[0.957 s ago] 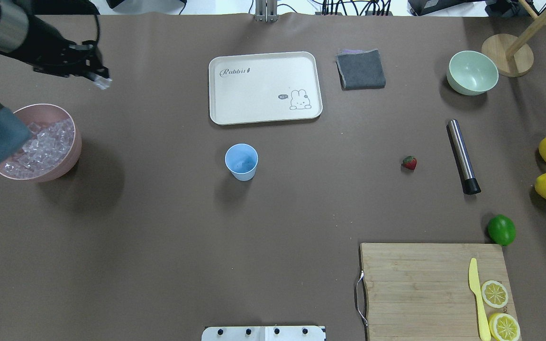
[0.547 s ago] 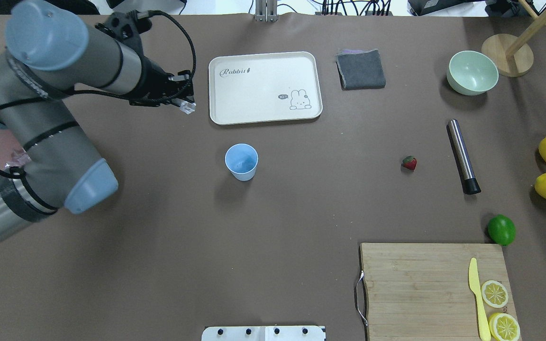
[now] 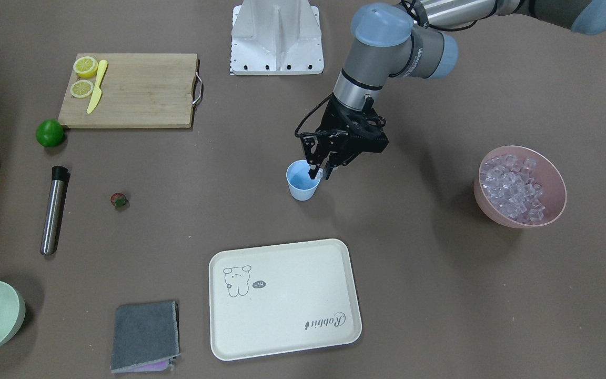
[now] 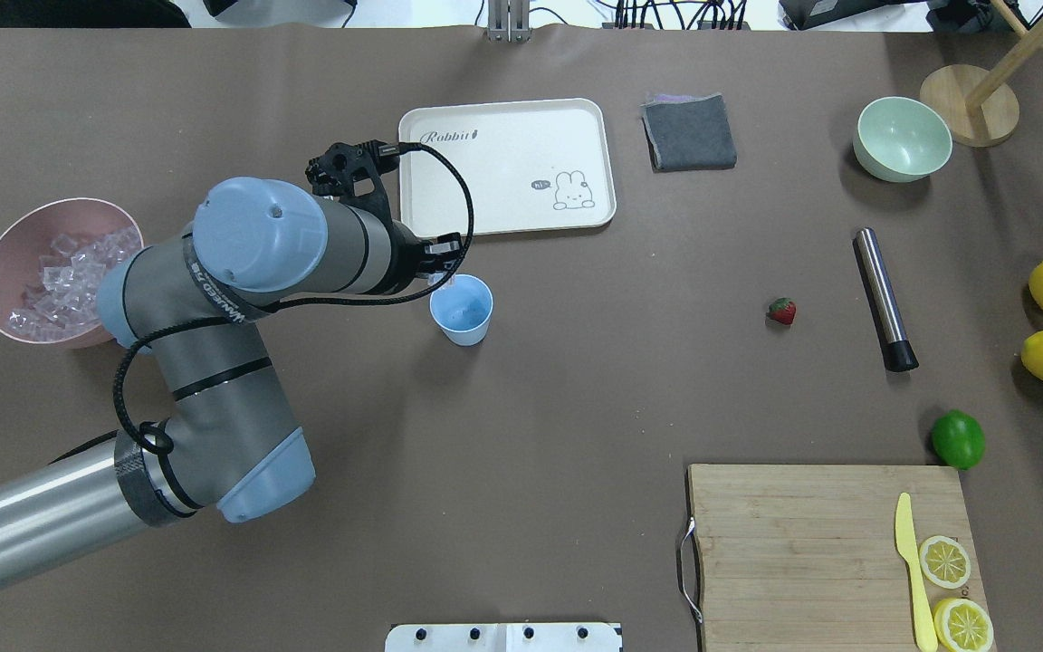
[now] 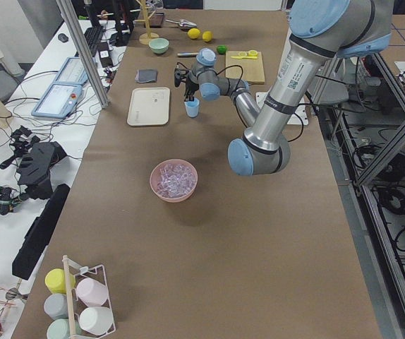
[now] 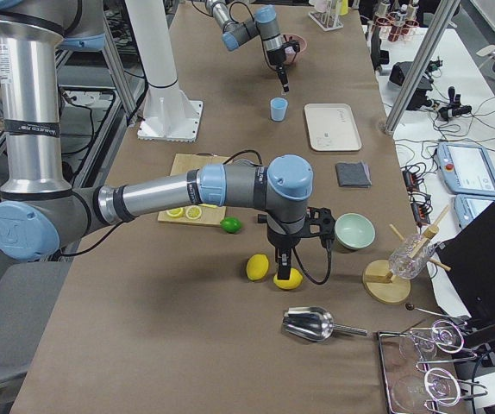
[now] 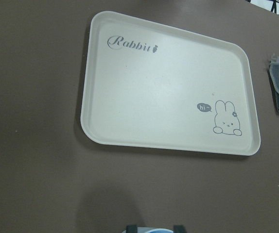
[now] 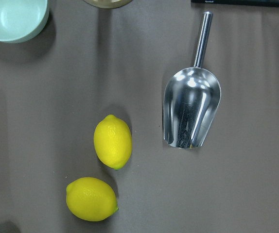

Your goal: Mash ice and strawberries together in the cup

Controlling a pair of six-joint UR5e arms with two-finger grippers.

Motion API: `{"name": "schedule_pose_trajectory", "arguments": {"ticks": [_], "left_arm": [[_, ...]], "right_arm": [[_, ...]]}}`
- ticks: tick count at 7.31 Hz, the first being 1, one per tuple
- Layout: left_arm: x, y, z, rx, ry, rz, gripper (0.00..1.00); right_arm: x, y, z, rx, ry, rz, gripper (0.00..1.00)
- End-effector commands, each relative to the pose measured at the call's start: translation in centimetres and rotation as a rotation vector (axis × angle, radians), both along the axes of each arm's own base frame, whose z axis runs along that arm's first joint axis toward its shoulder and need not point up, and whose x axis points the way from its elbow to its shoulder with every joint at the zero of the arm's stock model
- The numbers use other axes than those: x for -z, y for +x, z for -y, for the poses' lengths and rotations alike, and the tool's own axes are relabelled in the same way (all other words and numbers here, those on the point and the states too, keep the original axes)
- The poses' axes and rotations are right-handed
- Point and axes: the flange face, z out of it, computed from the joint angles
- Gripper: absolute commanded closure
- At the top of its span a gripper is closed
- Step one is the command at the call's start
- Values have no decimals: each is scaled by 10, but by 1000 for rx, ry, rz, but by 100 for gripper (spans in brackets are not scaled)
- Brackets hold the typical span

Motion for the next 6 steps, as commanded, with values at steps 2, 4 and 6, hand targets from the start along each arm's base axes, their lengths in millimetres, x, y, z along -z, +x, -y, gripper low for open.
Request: {"name": "schedule_pose_trajectory", "arguments": {"ticks": [2,4,6], "left_arm": [[-3,19,-15,-22,-1,2,100],[-2,21,-18,-29,1,1,52],[-1,21,-17,-28,3,1,3]], "right_arm": [[-1,0,-1,0,-3,-1,0],[-3,0,-1,0,-6,-1,0],[-6,0,0,1,-12,-1,0]]}}
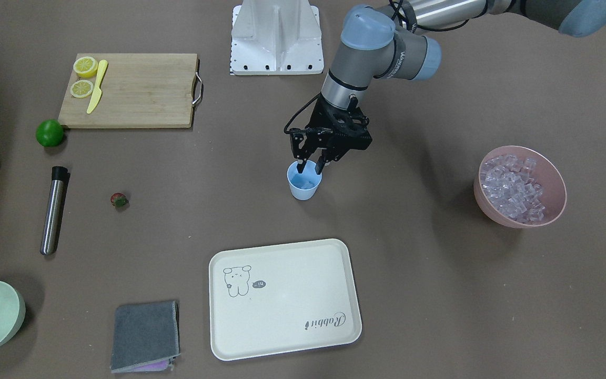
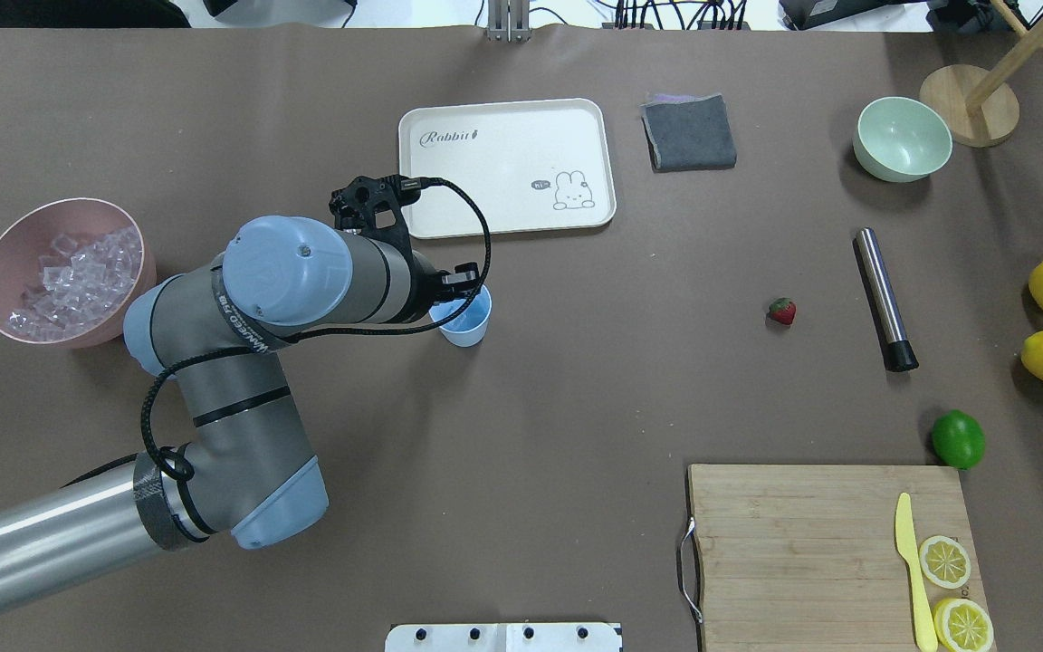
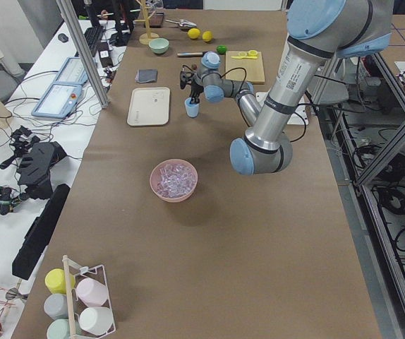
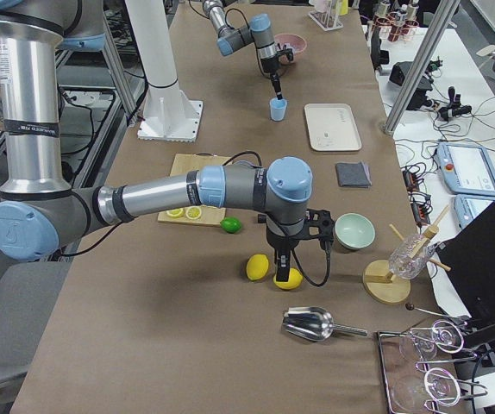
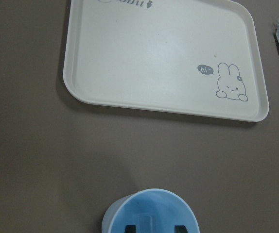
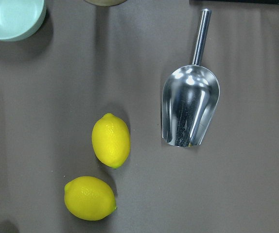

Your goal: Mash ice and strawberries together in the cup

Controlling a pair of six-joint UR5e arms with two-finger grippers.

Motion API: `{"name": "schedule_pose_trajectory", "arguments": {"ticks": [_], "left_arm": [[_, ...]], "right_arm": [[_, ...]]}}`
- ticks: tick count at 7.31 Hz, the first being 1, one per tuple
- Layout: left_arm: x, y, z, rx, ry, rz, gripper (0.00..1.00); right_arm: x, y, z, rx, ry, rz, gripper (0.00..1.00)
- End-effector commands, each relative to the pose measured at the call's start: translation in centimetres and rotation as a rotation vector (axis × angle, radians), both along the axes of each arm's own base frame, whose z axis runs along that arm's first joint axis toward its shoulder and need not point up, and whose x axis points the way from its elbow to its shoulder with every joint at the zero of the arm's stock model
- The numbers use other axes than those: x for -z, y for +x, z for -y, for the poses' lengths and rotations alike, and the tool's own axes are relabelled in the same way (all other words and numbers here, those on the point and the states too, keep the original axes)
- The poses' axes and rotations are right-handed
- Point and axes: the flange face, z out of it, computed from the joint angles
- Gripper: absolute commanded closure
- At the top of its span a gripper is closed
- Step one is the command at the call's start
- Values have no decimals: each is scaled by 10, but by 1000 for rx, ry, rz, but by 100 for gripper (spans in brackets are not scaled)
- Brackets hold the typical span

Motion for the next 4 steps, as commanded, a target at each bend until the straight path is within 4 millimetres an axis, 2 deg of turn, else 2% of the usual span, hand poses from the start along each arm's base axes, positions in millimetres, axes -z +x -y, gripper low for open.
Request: {"name": "schedule_pose_trajectory", "arguments": {"ticks": [1,2,3,4], "left_arm": [[3,-2,0,0,4,-4,3],[8,-9,7,7,7,-6,4],[8,-28,21,15,-2,-4,3],[6,-55,38,-17,5,35,3]], "right_arm": [[-2,0,0,1,-4,0,0],[-2,0,0,0,-5,0,0],[-2,0,0,1,-4,0,0],[-2,0,0,1,-4,0,0]]}}
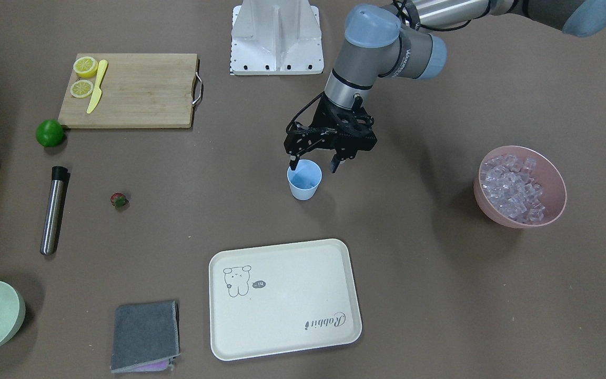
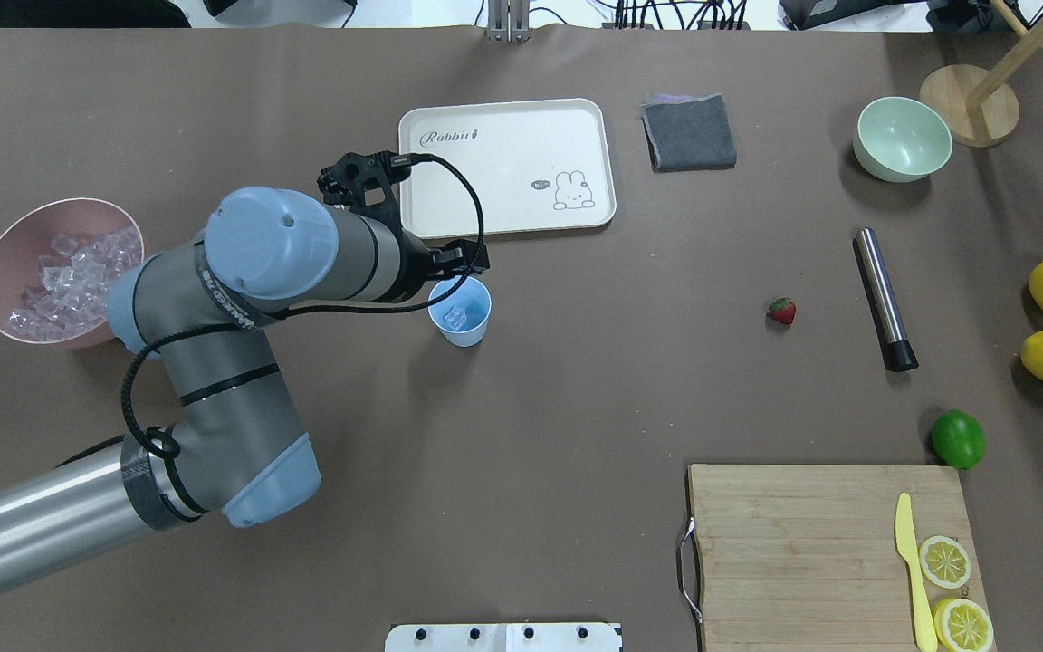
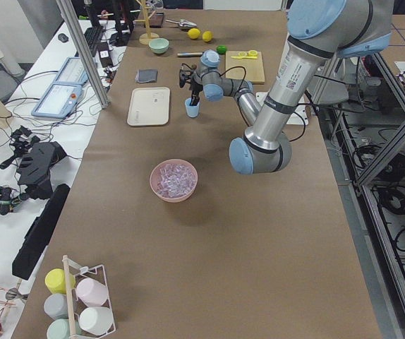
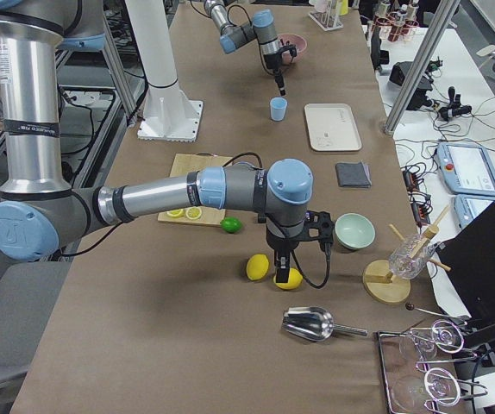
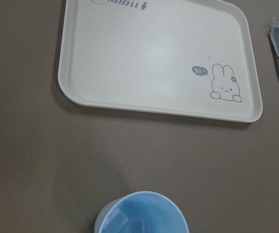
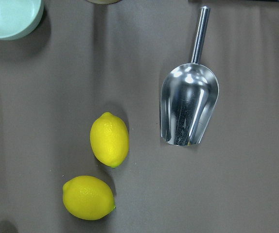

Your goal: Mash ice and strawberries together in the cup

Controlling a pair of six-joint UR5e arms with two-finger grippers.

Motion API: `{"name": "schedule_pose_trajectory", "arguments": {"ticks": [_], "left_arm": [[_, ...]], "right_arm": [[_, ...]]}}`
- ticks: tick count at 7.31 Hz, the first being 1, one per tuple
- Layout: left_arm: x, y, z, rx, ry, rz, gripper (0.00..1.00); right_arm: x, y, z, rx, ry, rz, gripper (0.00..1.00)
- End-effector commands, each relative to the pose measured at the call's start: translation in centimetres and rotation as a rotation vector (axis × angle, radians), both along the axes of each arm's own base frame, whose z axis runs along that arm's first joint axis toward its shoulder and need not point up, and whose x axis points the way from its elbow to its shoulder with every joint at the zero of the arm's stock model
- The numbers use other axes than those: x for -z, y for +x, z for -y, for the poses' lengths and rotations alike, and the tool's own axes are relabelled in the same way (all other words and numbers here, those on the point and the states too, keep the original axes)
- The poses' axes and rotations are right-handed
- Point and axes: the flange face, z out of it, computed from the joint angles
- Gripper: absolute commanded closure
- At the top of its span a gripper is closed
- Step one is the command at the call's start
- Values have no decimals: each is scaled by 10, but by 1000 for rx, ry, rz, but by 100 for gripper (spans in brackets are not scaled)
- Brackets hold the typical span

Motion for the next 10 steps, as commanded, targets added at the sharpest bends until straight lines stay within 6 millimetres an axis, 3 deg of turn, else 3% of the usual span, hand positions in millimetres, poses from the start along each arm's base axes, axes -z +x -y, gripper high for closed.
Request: {"name": "schedule_pose_trajectory", "arguments": {"ticks": [1,3,5,6,8,10], "left_arm": [[1,-64,24,-58,3,117,3],[-15,-128,29,-109,33,294,3],[-91,-197,42,-152,2,369,3],[-124,-222,44,-146,-27,378,3],[-186,-260,35,-98,-85,379,3],[-225,-281,32,-38,-166,384,3]], "right_arm": [[0,0,0,-1,-1,0,0],[0,0,0,0,2,0,0],[1,0,0,0,6,0,0],[1,0,0,0,6,0,0],[-1,0,-1,1,6,0,0],[0,0,-2,4,10,1,0]]}}
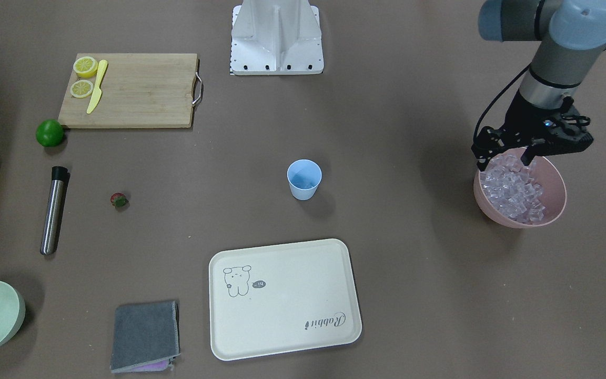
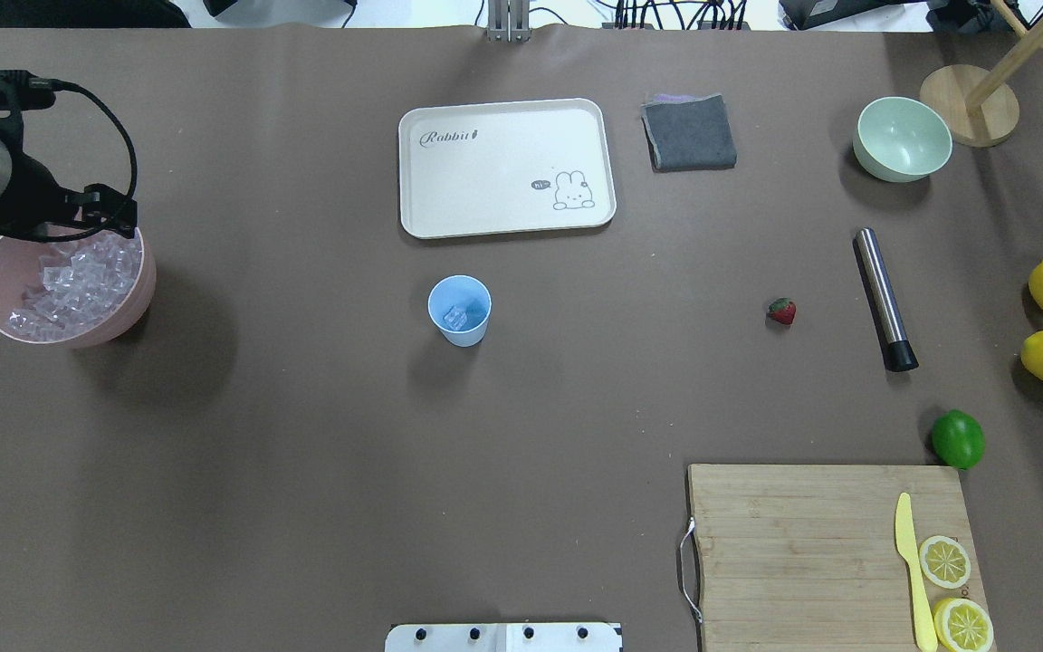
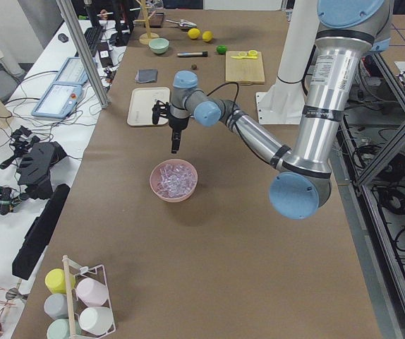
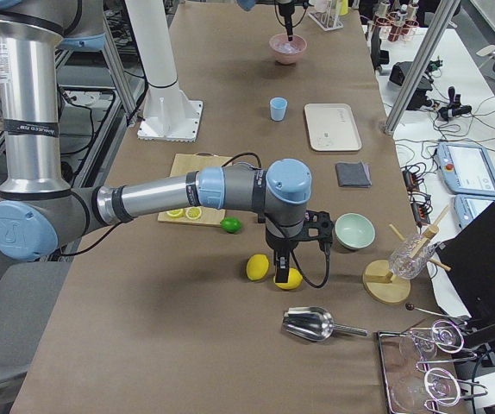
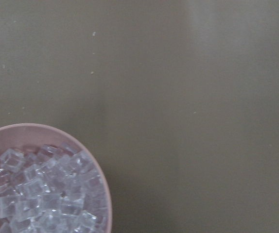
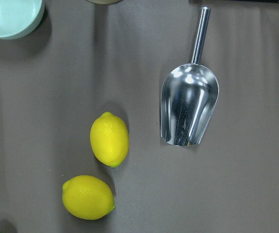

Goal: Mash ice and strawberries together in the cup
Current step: 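Move the left gripper back over the pink ice bowl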

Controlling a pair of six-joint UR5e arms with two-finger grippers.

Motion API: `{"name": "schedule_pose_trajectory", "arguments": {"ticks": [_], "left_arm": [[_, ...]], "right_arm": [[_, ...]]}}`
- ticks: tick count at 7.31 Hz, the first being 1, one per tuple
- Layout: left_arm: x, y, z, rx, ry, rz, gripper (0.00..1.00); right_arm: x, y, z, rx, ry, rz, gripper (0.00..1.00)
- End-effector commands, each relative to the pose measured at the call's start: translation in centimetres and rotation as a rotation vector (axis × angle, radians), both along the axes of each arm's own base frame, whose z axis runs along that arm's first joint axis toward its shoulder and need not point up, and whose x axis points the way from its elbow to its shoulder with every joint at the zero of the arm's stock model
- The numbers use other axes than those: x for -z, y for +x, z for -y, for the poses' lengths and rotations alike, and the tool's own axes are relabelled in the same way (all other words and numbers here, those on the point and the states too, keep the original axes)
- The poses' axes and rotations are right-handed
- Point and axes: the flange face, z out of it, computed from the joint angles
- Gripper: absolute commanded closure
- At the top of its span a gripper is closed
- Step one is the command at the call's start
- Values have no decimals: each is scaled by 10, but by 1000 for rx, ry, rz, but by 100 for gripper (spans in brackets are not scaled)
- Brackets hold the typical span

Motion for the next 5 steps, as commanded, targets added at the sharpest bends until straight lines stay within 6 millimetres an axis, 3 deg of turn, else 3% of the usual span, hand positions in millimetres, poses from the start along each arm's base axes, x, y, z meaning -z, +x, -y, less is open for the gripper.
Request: {"name": "schedule_pose_trajectory", "arguments": {"ticks": [1,3,5], "left_arm": [[-45,-20,1,57,-56,16,3],[-70,-12,8,102,-73,-21,3],[-79,-6,10,110,-69,-38,3]], "right_arm": [[1,0,0,3,3,3,0],[1,0,0,4,4,3,0],[0,0,0,4,3,1,0]]}}
